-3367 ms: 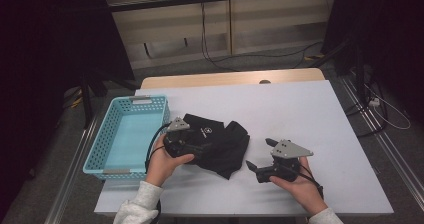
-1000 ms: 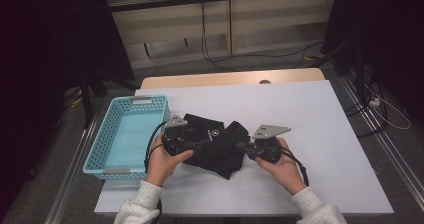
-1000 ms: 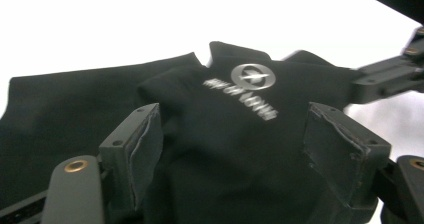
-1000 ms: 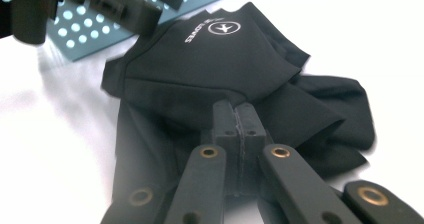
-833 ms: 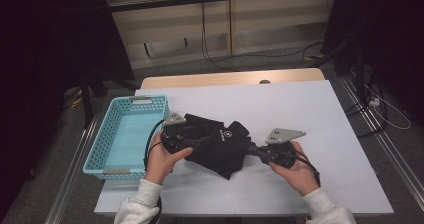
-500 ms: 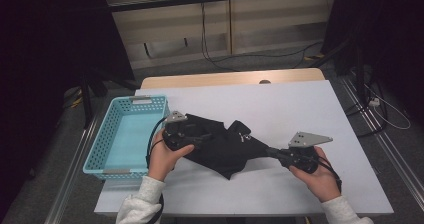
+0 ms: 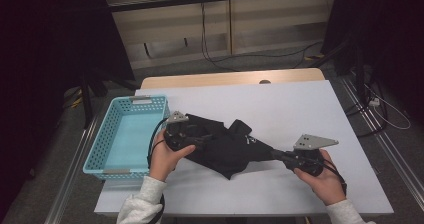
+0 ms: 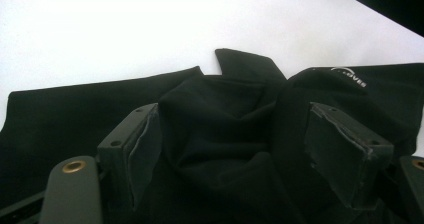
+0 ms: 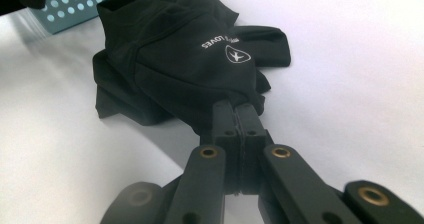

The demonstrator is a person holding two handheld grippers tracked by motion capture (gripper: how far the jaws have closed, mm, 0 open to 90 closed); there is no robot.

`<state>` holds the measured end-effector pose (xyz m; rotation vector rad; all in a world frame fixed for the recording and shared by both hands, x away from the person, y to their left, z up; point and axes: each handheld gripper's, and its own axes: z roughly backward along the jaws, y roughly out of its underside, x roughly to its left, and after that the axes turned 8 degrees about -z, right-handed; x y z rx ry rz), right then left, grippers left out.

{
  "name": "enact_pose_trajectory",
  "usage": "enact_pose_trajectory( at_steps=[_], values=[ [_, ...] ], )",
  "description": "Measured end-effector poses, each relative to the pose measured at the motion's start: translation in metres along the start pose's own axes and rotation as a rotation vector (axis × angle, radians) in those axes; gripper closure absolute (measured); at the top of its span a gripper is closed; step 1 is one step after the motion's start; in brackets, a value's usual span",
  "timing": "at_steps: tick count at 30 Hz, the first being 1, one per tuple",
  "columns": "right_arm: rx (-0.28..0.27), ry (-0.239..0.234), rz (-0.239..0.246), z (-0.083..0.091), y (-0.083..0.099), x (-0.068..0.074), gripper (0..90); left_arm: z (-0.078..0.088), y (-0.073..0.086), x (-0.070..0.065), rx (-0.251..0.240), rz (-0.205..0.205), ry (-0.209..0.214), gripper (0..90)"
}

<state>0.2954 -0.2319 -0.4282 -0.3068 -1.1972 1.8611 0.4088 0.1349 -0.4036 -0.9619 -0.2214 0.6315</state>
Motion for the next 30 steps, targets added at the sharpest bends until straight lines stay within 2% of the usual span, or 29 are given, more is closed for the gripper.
enact_pose_trajectory(
  at_steps=[5, 11, 20, 22, 28, 30],
  values=[
    [0.0, -0.002, -0.001, -0.002, -0.001, 0.0, 90.0, -0.001, 0.0, 0.0, 0.003, 0.0, 0.001, 23.4],
    [0.011, -0.005, 0.002, -0.004, 0.0, 0.001, 90.0, -0.003, -0.003, 0.001, -0.015, -0.001, -0.005, 24.2],
    [0.019, 0.0, -0.01, -0.006, 0.002, -0.001, 90.0, -0.016, -0.011, 0.007, -0.021, 0.029, -0.004, 24.7],
    [0.028, 0.0, -0.008, -0.008, 0.003, -0.001, 90.0, -0.023, -0.013, 0.01, -0.007, 0.027, -0.023, 26.6],
    [0.021, 0.006, -0.008, -0.007, 0.003, -0.001, 90.0, -0.048, -0.009, 0.021, 0.064, 0.05, -0.02, 30.1],
    [0.025, 0.003, -0.006, -0.007, 0.004, -0.001, 90.0, -0.056, -0.007, 0.023, 0.091, 0.067, 0.012, 31.8]
  ],
)
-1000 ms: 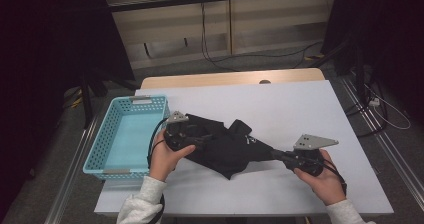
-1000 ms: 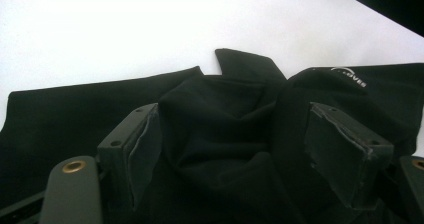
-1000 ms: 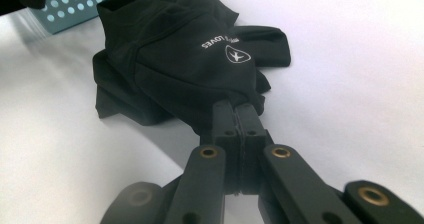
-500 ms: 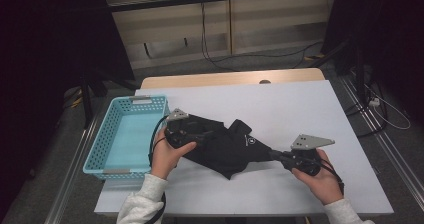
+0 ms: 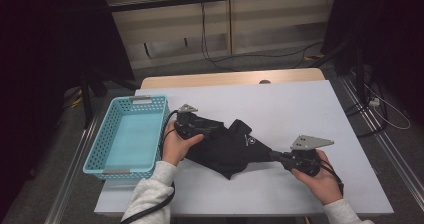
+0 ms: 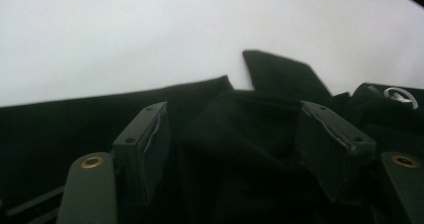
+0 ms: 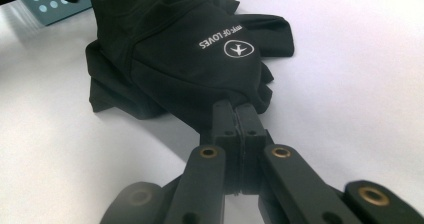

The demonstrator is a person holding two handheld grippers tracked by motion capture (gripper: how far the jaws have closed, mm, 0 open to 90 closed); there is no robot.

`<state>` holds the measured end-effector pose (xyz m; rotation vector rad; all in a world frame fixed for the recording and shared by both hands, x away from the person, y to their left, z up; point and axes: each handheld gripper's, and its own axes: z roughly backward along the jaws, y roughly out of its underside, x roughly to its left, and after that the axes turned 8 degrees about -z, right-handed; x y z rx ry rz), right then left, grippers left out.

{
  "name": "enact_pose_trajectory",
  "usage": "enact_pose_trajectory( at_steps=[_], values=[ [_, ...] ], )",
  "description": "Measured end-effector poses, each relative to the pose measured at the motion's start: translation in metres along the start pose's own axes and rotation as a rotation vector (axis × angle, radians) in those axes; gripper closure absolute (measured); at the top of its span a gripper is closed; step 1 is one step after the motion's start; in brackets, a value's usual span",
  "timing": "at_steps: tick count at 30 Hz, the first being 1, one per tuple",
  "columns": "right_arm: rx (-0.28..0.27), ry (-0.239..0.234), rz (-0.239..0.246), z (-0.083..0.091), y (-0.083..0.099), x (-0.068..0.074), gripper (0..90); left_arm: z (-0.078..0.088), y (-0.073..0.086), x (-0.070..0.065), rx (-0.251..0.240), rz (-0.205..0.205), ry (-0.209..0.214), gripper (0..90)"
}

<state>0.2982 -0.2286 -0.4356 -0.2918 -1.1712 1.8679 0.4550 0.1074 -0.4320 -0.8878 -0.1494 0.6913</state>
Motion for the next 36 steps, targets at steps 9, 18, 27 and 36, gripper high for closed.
enact_pose_trajectory(
  at_steps=[9, 18, 27, 36],
  values=[
    [0.007, -0.004, 0.004, -0.001, 0.002, 0.0, 90.0, -0.024, 0.008, -0.005, 0.085, -0.054, 0.033, 40.8],
    [0.014, 0.0, 0.006, -0.001, 0.001, 0.0, 90.0, -0.002, 0.007, 0.002, 0.044, 0.002, -0.035, 81.3],
    [-0.003, 0.088, 0.01, 0.025, -0.002, -0.026, 90.0, 0.047, 0.026, 0.008, -0.05, 0.067, -0.083, 81.8],
    [0.11, 0.101, 0.04, 0.015, 0.011, -0.022, 90.0, 0.043, 0.034, -0.015, 0.009, 0.013, -0.067, 79.9]
  ],
)
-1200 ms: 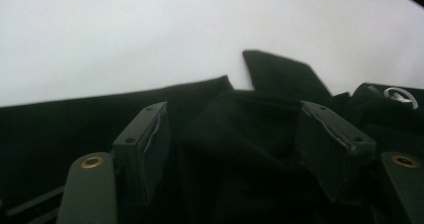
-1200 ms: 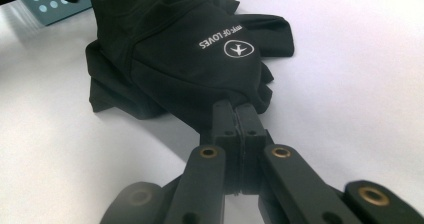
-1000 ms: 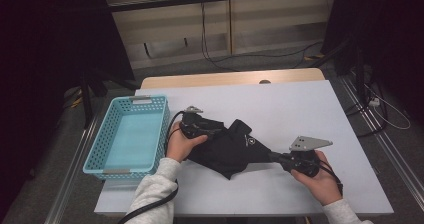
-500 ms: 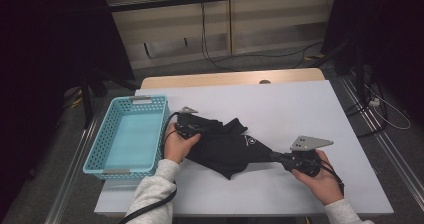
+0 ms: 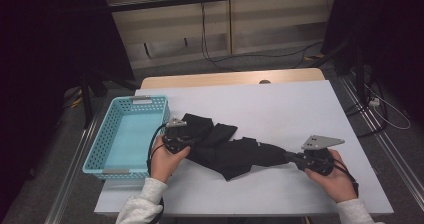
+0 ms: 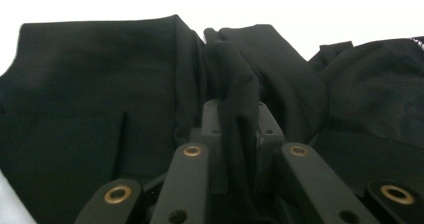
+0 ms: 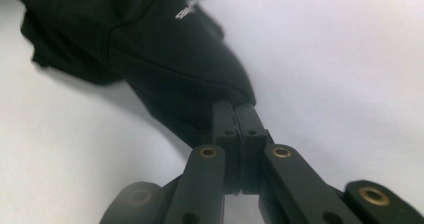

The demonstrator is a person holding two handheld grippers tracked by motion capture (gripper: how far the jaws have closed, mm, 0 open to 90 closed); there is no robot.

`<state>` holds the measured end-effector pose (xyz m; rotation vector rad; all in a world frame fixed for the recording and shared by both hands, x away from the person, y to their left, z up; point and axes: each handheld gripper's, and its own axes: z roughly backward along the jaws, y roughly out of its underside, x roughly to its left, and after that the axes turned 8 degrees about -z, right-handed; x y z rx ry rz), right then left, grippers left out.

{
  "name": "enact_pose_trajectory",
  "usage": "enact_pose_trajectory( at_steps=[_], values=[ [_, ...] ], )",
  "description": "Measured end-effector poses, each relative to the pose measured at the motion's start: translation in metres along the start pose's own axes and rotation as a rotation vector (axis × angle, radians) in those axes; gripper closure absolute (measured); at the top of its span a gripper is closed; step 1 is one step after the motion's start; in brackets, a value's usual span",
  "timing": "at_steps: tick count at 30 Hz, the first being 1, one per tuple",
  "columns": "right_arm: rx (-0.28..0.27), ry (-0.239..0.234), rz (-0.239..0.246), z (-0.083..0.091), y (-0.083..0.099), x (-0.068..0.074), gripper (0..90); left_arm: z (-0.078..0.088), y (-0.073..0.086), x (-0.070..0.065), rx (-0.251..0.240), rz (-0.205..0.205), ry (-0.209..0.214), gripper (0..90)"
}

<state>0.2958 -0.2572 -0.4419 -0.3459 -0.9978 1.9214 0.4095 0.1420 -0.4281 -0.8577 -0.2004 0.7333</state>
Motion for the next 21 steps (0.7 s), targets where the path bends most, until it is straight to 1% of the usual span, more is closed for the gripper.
enact_pose_trajectory(
  at_steps=[1, 2, 3, 4, 6, 7, 8, 10, 12, 13, 15, 17, 18, 19, 20, 21],
  values=[
    [0.009, 0.001, 0.007, -0.001, 0.001, 0.002, 90.0, 0.0, -0.001, 0.0, 0.007, -0.013, -0.002, 77.8],
    [0.012, -0.001, 0.008, -0.002, 0.002, 0.003, 90.0, -0.001, -0.002, 0.0, -0.012, -0.01, -0.006, 74.5],
    [0.015, 0.003, 0.007, -0.002, 0.002, 0.004, 90.0, 0.0, -0.003, 0.0, -0.023, -0.003, -0.01, 69.2],
    [0.018, 0.009, 0.004, -0.002, 0.003, 0.004, 90.0, 0.001, -0.006, 0.001, -0.043, -0.007, -0.017, 63.2],
    [0.019, 0.006, -0.006, -0.002, 0.005, 0.003, 90.0, 0.004, -0.012, 0.001, -0.088, 0.002, -0.022, 50.3],
    [0.018, 0.005, -0.013, -0.002, 0.006, 0.003, 90.0, 0.006, -0.015, 0.001, -0.098, 0.0, -0.021, 45.6],
    [0.015, 0.007, -0.013, -0.001, 0.006, 0.002, 90.0, 0.007, -0.019, 0.0, -0.113, -0.004, -0.032, 42.6],
    [0.012, 0.011, -0.012, -0.001, 0.006, 0.003, 90.0, 0.006, -0.025, -0.004, -0.132, -0.018, -0.021, 35.0],
    [0.015, 0.004, -0.008, -0.003, 0.006, 0.006, 90.0, 0.001, -0.03, -0.01, -0.129, -0.045, 0.017, 31.4],
    [0.02, -0.001, -0.006, -0.004, 0.006, 0.007, 90.0, -0.003, -0.032, -0.014, -0.122, -0.059, 0.04, 31.1],
    [0.033, -0.016, 0.001, -0.007, 0.007, 0.012, 90.0, -0.014, -0.035, -0.024, -0.111, -0.084, 0.09, 30.8],
    [0.051, -0.03, 0.02, -0.011, 0.008, 0.018, 90.0, -0.026, -0.037, -0.032, -0.095, -0.097, 0.135, 31.0],
    [0.059, -0.034, 0.031, -0.012, 0.007, 0.02, 90.0, -0.033, -0.038, -0.035, -0.094, -0.1, 0.147, 32.1],
    [0.063, -0.033, 0.041, -0.014, 0.007, 0.023, 90.0, -0.039, -0.04, -0.037, -0.095, -0.107, 0.146, 34.7],
    [0.069, -0.027, 0.053, -0.015, 0.007, 0.024, 90.0, -0.045, -0.041, -0.039, -0.091, -0.1, 0.157, 35.0],
    [0.076, -0.016, 0.062, -0.015, 0.007, 0.025, 90.0, -0.051, -0.043, -0.039, -0.086, -0.083, 0.166, 34.2]
  ],
)
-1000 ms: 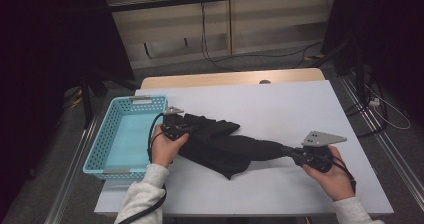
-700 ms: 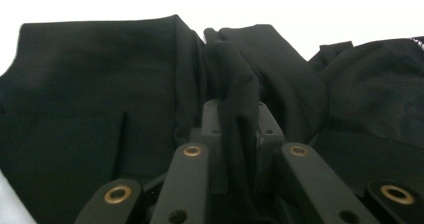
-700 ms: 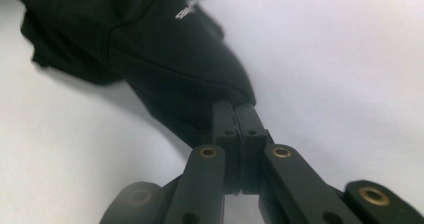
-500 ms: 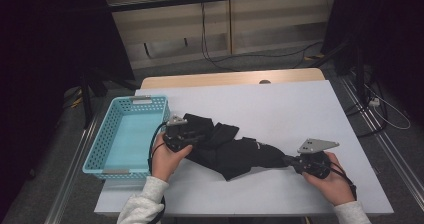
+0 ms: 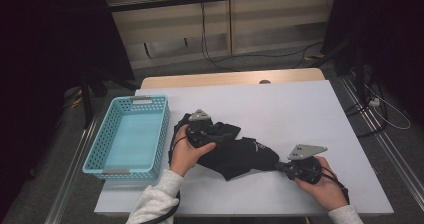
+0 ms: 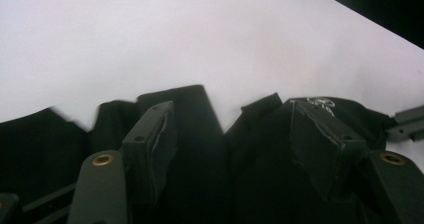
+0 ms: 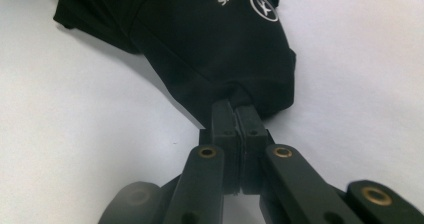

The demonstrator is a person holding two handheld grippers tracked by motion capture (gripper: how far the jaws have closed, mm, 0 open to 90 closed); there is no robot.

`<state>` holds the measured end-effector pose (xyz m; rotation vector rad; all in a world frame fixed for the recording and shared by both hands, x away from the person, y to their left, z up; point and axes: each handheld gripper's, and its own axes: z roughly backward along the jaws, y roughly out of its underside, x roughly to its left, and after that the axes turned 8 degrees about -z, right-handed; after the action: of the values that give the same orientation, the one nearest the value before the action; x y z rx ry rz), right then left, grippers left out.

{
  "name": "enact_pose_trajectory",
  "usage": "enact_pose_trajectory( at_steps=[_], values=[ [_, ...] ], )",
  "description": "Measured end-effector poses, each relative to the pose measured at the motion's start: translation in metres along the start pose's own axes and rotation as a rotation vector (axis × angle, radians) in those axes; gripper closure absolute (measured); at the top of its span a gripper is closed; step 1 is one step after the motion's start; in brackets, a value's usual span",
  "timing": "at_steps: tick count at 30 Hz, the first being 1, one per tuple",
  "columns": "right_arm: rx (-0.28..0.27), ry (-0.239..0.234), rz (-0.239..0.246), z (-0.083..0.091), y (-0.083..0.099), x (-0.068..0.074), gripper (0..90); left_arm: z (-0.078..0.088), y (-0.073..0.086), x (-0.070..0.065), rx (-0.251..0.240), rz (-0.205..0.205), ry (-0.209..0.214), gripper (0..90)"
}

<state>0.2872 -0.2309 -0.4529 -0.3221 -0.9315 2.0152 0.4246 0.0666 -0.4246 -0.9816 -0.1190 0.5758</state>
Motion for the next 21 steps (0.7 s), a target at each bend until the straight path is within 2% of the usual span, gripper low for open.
enact_pose_trajectory(
  at_steps=[3, 6, 8, 12, 13, 14, 15, 20, 21],
  values=[
    [0.0, 0.014, -0.001, 0.002, 0.001, -0.004, 90.0, -0.014, -0.002, 0.006, 0.03, 0.014, -0.013, 35.4],
    [-0.007, 0.022, -0.03, 0.006, 0.004, -0.011, 90.0, -0.024, -0.003, 0.01, 0.059, -0.003, -0.012, 37.5],
    [-0.004, 0.031, -0.056, 0.009, 0.005, -0.016, 90.0, -0.031, -0.001, 0.012, 0.076, 0.022, 0.003, 36.0],
    [0.009, 0.069, -0.089, 0.017, 0.008, -0.025, 90.0, -0.039, 0.006, 0.014, 0.116, 0.027, 0.016, 36.5],
    [0.003, 0.079, -0.092, 0.019, 0.009, -0.027, 90.0, -0.04, 0.008, 0.012, 0.117, 0.022, 0.014, 37.3],
    [0.003, 0.093, -0.097, 0.021, 0.01, -0.029, 90.0, -0.04, 0.009, 0.01, 0.11, -0.003, 0.023, 36.5],
    [0.007, 0.104, -0.096, 0.022, 0.011, -0.03, 90.0, -0.041, 0.011, 0.006, 0.108, -0.005, 0.037, 35.8],
    [0.011, 0.101, -0.094, 0.021, 0.012, -0.029, 90.0, -0.037, 0.016, -0.006, 0.12, -0.033, 0.088, 37.1],
    [0.011, 0.102, -0.093, 0.021, 0.012, -0.029, 90.0, -0.036, 0.017, -0.008, 0.126, -0.049, 0.084, 38.1]
  ],
)
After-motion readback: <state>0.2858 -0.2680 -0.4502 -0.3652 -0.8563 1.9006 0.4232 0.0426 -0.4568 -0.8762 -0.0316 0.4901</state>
